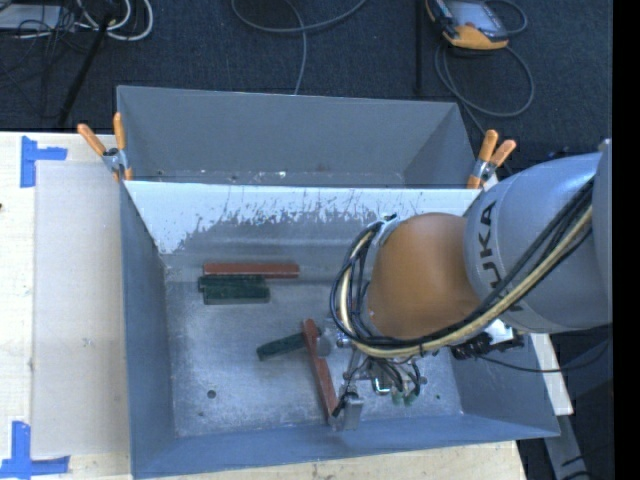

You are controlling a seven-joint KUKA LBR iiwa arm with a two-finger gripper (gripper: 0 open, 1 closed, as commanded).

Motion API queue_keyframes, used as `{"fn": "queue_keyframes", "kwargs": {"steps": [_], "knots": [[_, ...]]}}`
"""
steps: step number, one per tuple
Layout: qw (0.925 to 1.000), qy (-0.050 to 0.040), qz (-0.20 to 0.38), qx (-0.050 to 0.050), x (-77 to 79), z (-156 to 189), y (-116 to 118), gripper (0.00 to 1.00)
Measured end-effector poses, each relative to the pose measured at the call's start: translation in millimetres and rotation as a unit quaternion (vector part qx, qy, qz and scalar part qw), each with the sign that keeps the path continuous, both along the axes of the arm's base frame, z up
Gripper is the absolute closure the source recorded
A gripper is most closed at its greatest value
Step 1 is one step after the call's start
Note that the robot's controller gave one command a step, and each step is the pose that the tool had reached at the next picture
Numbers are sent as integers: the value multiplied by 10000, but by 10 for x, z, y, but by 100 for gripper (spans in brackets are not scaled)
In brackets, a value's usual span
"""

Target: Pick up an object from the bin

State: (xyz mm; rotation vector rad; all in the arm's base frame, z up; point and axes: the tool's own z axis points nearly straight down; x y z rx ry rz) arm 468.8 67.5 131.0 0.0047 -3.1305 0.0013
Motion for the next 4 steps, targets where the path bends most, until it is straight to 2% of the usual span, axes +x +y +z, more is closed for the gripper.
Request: {"fn": "queue_keyframes", "kwargs": {"steps": [1, 2, 3, 4], "knots": [[10000, -41, -17, 4, 21, 38, -3, 0], [9995, -85, 307, 11, 698, -564, 383, 0], [9984, -33, 562, 7, 676, -141, 242, 0], [9990, -70, 451, 9, 707, -227, 310, 0]]}}
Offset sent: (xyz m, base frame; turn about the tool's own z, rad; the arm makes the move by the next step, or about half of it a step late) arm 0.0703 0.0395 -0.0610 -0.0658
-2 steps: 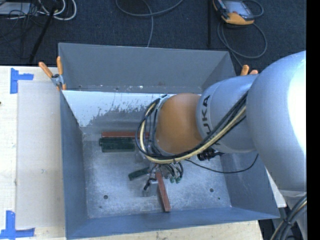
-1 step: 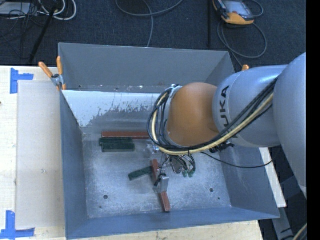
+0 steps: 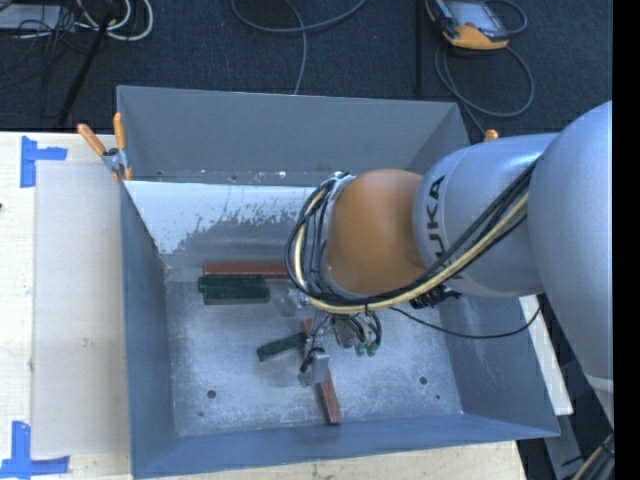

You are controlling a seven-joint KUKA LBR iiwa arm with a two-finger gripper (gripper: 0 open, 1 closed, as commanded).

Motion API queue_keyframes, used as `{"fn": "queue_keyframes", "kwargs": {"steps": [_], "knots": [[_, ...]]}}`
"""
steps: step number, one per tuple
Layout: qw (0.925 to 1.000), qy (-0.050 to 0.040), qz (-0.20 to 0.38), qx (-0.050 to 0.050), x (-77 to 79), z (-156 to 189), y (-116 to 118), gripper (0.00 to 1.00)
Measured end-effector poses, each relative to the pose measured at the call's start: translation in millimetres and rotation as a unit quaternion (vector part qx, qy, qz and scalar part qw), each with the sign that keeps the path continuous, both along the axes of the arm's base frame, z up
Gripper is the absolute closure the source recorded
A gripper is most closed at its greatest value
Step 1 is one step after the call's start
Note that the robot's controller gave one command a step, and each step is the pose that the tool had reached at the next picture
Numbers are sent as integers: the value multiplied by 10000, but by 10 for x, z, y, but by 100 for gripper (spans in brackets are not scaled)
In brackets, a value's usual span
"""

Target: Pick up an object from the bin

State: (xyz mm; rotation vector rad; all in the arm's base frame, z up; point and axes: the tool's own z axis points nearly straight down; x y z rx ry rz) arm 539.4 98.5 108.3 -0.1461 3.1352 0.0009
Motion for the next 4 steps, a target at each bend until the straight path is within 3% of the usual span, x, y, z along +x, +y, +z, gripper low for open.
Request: {"fn": "queue_keyframes", "kwargs": {"steps": [1, 2, 4], "knots": [[9988, 10, 488, -2, 212, -388, 77, 0], [9978, 13, -670, 2, 239, -381, -38, 100], [9977, 36, -672, -4, 223, -337, -42, 100]]}}
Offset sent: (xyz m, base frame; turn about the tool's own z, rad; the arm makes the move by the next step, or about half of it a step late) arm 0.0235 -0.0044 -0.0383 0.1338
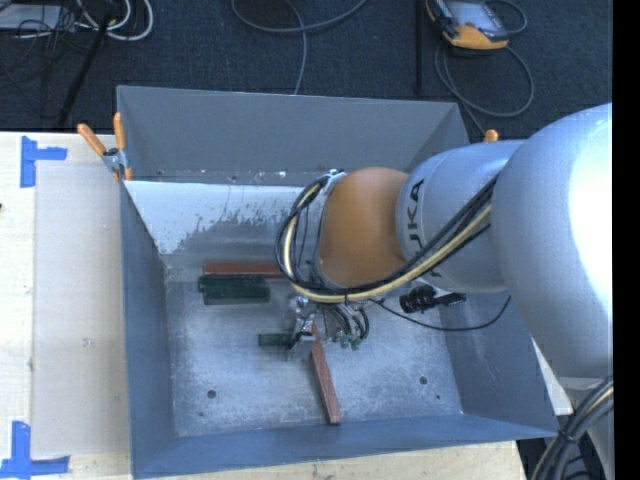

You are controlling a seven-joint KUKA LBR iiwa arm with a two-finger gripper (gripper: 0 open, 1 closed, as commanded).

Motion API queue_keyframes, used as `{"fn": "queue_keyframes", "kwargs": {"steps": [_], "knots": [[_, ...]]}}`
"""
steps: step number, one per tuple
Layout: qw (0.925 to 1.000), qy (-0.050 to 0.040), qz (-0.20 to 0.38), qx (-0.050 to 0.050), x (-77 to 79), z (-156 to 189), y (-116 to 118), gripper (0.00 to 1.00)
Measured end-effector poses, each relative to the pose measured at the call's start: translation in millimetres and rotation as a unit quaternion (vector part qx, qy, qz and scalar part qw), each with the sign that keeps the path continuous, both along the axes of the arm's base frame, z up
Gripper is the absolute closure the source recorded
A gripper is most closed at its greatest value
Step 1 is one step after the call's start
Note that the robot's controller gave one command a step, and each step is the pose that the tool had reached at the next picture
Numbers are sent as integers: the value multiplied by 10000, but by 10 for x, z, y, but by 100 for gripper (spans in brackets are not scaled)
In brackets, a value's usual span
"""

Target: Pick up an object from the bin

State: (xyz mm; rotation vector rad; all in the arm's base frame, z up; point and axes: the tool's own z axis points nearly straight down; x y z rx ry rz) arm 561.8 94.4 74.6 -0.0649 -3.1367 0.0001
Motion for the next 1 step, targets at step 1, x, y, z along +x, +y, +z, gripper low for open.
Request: {"fn": "queue_keyframes", "kwargs": {"steps": [1], "knots": [[10000, 27, -2, -5, -15, 203, -4, 100]]}}
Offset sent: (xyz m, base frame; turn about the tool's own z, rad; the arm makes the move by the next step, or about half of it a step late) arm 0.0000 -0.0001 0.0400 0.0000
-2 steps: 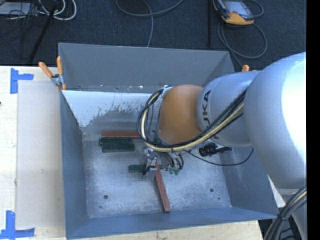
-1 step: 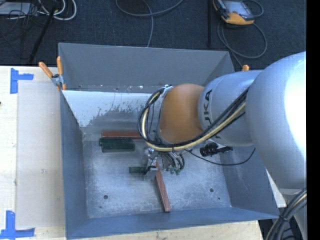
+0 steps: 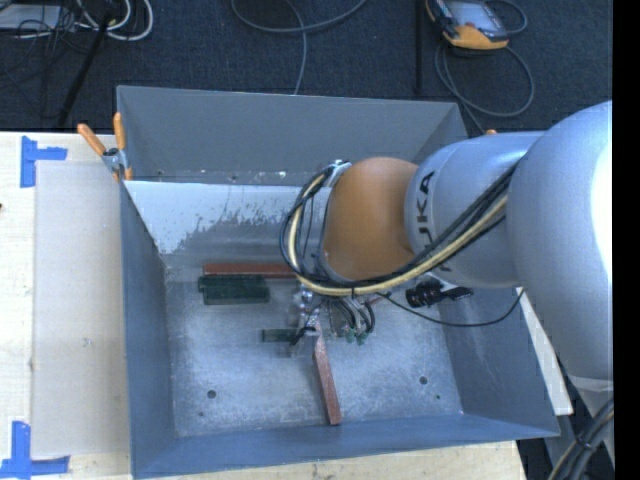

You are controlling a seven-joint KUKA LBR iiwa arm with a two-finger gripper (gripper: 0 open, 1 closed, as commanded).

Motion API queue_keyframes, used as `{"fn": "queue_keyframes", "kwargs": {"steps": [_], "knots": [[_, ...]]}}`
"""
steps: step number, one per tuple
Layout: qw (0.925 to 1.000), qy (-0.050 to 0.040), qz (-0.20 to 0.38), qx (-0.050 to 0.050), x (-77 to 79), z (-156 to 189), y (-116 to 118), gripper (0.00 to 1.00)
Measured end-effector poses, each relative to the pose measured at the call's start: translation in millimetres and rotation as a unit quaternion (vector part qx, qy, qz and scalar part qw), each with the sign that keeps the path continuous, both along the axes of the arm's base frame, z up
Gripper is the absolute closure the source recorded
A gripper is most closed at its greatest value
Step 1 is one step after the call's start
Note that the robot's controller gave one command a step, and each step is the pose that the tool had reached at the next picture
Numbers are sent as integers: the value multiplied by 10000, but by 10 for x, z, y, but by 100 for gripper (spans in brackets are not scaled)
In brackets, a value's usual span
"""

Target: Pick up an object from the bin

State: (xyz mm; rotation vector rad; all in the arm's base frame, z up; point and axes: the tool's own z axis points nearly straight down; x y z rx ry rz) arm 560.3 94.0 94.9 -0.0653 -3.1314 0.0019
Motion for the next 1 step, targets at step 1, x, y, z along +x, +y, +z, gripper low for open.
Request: {"fn": "queue_keyframes", "kwargs": {"steps": [1], "knots": [[10000, -57, -2, 8, 29, 146, 3, 100]]}}
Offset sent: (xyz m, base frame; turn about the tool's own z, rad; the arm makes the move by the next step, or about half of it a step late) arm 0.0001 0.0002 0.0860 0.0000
